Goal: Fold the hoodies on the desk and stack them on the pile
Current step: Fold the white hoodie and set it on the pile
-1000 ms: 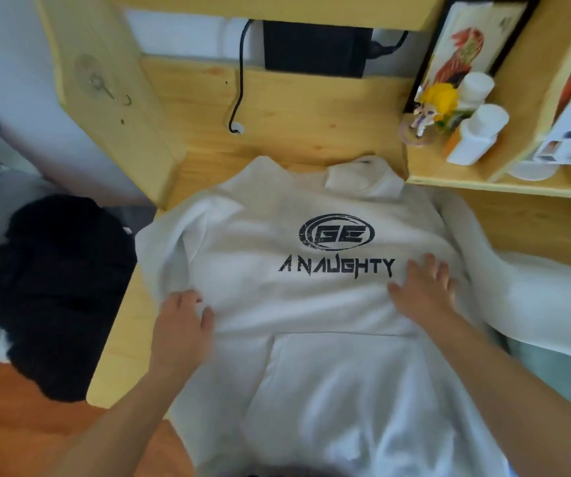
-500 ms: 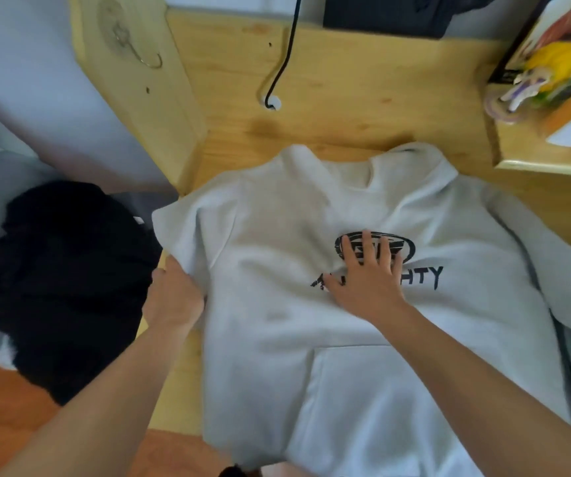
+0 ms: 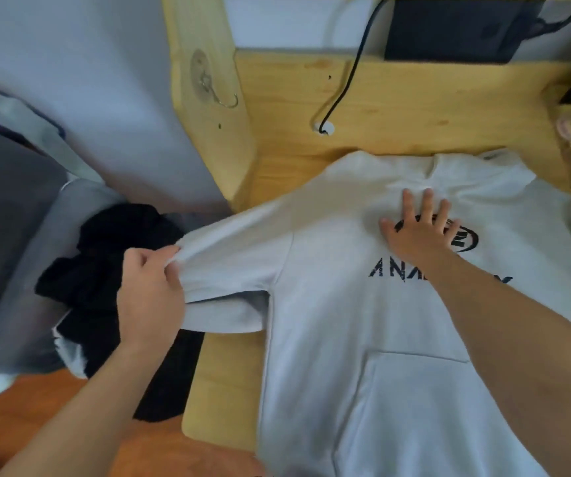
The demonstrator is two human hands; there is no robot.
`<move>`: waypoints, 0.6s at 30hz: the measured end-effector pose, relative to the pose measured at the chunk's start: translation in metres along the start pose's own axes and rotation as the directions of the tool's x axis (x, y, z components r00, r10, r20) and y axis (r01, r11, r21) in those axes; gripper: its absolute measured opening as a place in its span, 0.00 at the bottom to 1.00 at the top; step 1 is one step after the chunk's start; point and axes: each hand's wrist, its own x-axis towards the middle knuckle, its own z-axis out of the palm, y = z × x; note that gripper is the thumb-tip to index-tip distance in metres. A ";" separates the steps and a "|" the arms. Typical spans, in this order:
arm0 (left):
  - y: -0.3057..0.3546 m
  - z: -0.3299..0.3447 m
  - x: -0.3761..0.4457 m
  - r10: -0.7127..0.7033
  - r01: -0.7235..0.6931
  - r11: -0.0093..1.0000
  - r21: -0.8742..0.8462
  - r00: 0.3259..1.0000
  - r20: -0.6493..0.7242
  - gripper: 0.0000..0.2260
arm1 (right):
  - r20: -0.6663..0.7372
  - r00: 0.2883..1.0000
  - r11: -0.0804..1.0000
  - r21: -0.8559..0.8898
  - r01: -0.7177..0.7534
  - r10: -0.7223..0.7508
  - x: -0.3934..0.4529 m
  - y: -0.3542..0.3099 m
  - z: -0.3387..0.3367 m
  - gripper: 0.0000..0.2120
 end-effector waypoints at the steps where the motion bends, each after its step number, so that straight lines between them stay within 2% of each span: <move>1: 0.002 -0.008 0.007 0.052 -0.052 0.998 0.022 0.999 0.002 0.12 | 0.014 1.000 1.000 -0.011 -0.005 0.005 0.005 -0.001 -0.004 0.37; 4: 0.004 -0.022 0.020 0.102 -0.104 0.994 0.026 0.992 0.075 0.10 | 0.042 0.999 1.000 -0.017 -0.006 0.007 -0.003 -0.005 -0.015 0.37; 7: -0.005 -0.020 0.018 0.011 0.004 0.999 -0.052 0.956 0.293 0.20 | -0.185 0.970 0.987 -0.004 0.162 -0.160 -0.061 -0.020 -0.007 0.35; 9: -0.016 -0.014 0.006 -0.066 0.103 0.993 -0.066 0.904 0.423 0.24 | -0.257 0.928 0.959 0.012 0.284 -0.272 -0.128 -0.029 0.015 0.35; 10: -0.024 -0.010 -0.001 -0.060 0.081 0.996 -0.027 0.888 0.455 0.26 | -0.234 0.930 0.955 0.019 0.297 -0.285 -0.162 -0.031 0.029 0.34; 11: -0.031 -0.008 -0.007 -0.012 -0.005 0.999 0.035 0.881 0.473 0.30 | -0.189 0.947 0.961 0.045 0.272 -0.259 -0.193 -0.032 0.041 0.34; 13: -0.046 -0.005 -0.014 0.076 -0.144 0.983 0.112 0.881 0.467 0.35 | -0.102 0.985 0.984 0.106 0.146 -0.136 -0.237 -0.024 0.062 0.33; 15: -0.058 -0.005 -0.013 0.066 -0.137 0.979 0.148 0.912 0.404 0.35 | -0.023 0.999 0.993 0.110 0.037 -0.035 -0.263 -0.008 0.085 0.33; 18: -0.073 -0.013 -0.007 0.076 -0.123 0.973 0.195 0.970 0.232 0.29 | 0.138 0.989 0.998 -0.025 0.065 -0.061 -0.276 0.014 0.117 0.36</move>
